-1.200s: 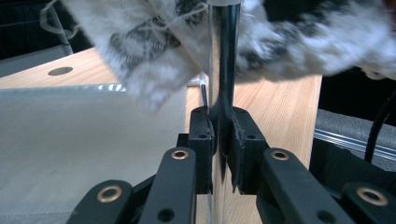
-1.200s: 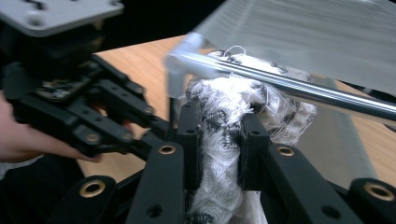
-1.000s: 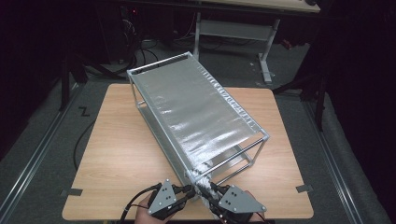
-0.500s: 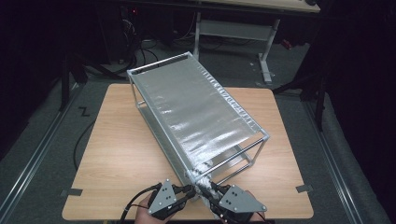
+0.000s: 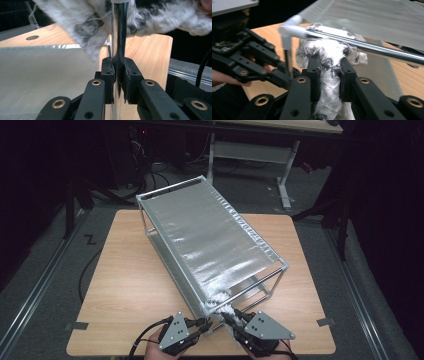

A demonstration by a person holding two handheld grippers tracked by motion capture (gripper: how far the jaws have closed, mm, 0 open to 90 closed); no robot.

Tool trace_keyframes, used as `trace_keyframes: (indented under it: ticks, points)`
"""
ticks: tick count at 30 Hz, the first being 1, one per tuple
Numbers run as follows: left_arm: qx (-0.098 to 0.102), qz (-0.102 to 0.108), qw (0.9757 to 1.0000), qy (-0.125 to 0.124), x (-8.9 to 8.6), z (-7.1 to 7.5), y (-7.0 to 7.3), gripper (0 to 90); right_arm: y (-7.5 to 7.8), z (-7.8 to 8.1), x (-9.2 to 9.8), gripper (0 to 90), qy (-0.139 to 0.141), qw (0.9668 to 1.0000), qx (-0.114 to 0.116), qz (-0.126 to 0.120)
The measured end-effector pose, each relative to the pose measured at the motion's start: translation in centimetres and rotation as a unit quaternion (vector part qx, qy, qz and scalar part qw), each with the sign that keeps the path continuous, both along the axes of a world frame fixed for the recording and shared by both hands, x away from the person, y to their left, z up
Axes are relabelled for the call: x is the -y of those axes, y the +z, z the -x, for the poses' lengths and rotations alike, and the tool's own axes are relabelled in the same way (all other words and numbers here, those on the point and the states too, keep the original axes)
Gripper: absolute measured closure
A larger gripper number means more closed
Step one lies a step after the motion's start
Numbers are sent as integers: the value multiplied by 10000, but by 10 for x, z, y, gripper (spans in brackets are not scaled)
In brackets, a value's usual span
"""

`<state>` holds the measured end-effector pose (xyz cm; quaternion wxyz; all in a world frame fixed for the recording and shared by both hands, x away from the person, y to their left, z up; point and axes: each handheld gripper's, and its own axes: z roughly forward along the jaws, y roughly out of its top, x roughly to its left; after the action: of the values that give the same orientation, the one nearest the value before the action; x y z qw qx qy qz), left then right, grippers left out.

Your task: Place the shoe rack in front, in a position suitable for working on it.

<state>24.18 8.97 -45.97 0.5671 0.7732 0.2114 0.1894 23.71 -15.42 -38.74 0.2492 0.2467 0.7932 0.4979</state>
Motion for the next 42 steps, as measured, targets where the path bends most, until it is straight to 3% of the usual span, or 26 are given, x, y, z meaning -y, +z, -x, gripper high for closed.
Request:
trace_keyframes:
  ticks: [13, 20, 27, 32, 35, 42]
  points:
    - [-7, -10, 10000, 89, -6, 3, 0, 805, 1, -26, 33, 756, -609, 9981, -27, -116]
    - [-1, -7, 10000, 85, -6, 4, 0, 804, -1, -44, 62, 756, -1191, 9922, -88, -361]
    - [8, -11, 10000, 82, -6, 6, 0, 804, -1, -55, 87, 756, -1596, 9854, -119, -574]
    - [21, -22, 10000, 83, -7, 7, 0, 804, 1, -62, 108, 756, -1975, 9782, -54, -644]
    - [26, -17, 10000, 90, -7, 8, 0, 804, 1, -65, 115, 756, -2078, 9754, -83, -728]
    - [24, -30, 10000, 84, -9, 8, 0, 804, 1, -64, 111, 755, -2067, 9764, -32, -632]
